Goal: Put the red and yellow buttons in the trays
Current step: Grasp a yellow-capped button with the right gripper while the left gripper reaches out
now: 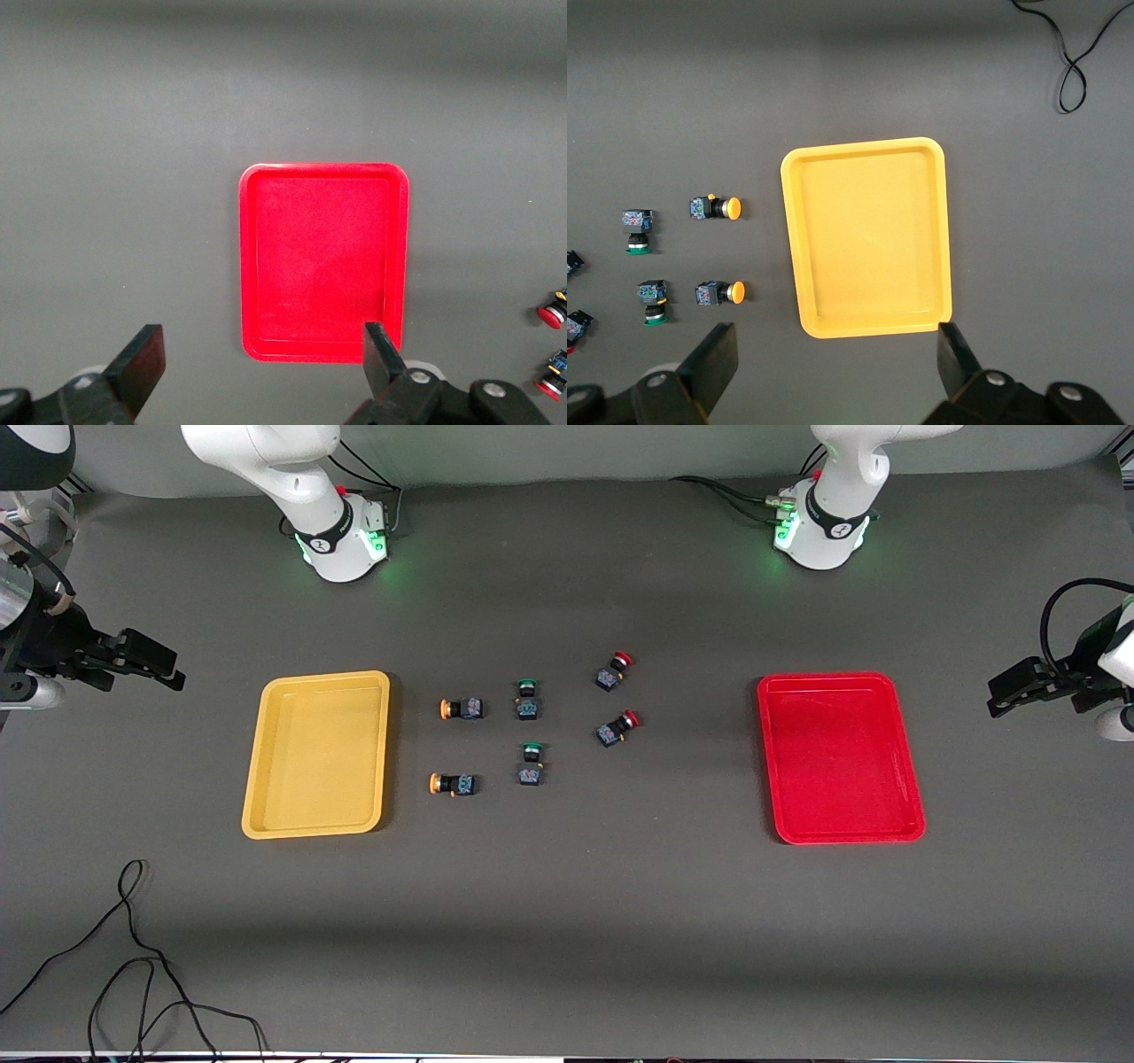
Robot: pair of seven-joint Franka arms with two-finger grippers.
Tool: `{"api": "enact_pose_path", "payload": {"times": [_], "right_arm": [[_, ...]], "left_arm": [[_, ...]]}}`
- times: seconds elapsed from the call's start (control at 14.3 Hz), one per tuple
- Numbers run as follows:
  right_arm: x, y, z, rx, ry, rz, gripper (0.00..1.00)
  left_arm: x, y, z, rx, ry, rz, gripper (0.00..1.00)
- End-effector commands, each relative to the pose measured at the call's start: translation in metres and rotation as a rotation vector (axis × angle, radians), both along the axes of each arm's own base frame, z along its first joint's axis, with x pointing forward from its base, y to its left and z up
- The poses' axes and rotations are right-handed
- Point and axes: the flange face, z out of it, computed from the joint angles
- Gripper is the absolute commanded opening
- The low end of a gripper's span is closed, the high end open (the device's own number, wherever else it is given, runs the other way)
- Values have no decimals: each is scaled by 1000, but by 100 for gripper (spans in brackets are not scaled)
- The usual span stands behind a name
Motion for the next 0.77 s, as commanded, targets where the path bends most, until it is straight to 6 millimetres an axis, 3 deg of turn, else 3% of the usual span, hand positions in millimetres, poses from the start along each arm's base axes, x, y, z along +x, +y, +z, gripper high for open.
{"api": "enact_pose_path", "payload": {"times": [0.0,0.14,0.42,0.56,0.7], "right_arm": [[-1,5,0,-15,15,7,100],[10,32,-21,-8,48,-80,100],[30,145,-90,79,120,-489,100],[32,188,-128,82,141,-759,100],[18,224,-175,78,164,-900,100]], "left_arm": [[-2,-2,1,11,-8,-17,99],[-2,-2,1,11,-8,-17,99],[-2,-3,-2,9,-3,-17,99],[3,-13,-11,5,13,-20,99],[6,-31,-24,2,34,-40,99]]}}
